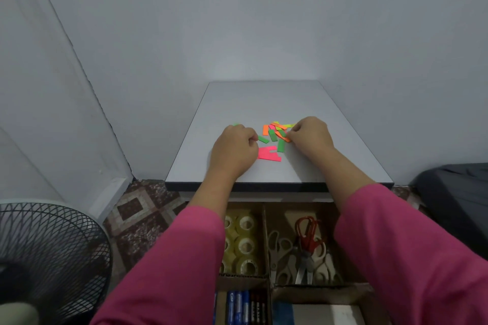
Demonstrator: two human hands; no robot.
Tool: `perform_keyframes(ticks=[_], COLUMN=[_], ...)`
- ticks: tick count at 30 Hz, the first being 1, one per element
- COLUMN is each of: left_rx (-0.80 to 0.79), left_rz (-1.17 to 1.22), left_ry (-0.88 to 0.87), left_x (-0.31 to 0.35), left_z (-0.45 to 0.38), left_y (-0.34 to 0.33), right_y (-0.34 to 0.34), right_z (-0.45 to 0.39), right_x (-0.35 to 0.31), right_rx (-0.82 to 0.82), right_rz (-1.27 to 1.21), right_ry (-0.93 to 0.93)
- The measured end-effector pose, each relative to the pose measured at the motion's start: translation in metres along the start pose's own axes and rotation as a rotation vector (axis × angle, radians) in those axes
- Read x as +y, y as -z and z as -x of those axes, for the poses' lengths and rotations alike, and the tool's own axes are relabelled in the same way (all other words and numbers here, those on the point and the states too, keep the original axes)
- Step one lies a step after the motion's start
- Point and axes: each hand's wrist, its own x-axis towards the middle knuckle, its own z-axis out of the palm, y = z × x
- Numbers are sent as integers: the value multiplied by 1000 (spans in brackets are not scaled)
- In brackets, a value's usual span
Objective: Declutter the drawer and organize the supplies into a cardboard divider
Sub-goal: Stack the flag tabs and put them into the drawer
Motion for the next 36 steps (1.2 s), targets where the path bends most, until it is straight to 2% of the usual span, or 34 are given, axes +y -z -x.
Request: perform_keyframes(ticks=[5,10,14,20,25,30,33,36], left_rx=[2,-5,-18,-116,-140,-102,-103,-85], left_rz=[8,11,17,-6,-19,37,37,18], left_ry=[1,-3,0,-61,-63,9,26,34], left_x=[0,1,1,-2,-1,-2,-4,-7], left_z=[0,1,1,-1,-1,-3,-4,-6], left_y=[-1,0,1,0,1,0,-3,-6], right_y=[0,10,18,10,4,14,25,32], right_z=[-9,-12,-9,-1,-2,3,10,26], right_x=[-6,-8,-1,5,2,3,4,3], right_rx=[-32,-72,-51,-57,-52,-30,-7,-51], right_rz=[55,-38,-89,30,57,-26,-169,-320], right_ry=[-83,-138,-122,-34,-63,-82,-43,-9])
